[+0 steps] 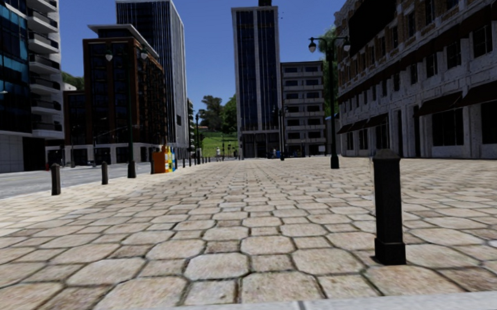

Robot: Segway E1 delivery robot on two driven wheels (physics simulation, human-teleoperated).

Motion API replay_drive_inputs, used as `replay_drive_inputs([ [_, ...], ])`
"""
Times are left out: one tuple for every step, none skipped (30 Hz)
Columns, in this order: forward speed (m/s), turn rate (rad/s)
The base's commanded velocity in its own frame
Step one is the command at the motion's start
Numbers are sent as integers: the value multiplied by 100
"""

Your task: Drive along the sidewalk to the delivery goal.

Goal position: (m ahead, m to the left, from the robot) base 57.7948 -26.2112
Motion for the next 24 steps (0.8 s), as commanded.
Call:
replay_drive_inputs([
  [200,-38],
  [200,-38],
  [200,-38],
  [200,-38],
  [198,-38],
  [198,-38],
  [184,-38],
  [170,-38],
  [165,-38],
  [162,-38],
  [158,-38],
  [158,-38],
  [150,-38],
  [139,-38],
  [130,-29],
  [125,-22],
  [125,-22],
  [122,-19],
  [121,-18],
  [122,0],
  [122,0],
  [122,0],
  [122,0],
  [122,0],
])
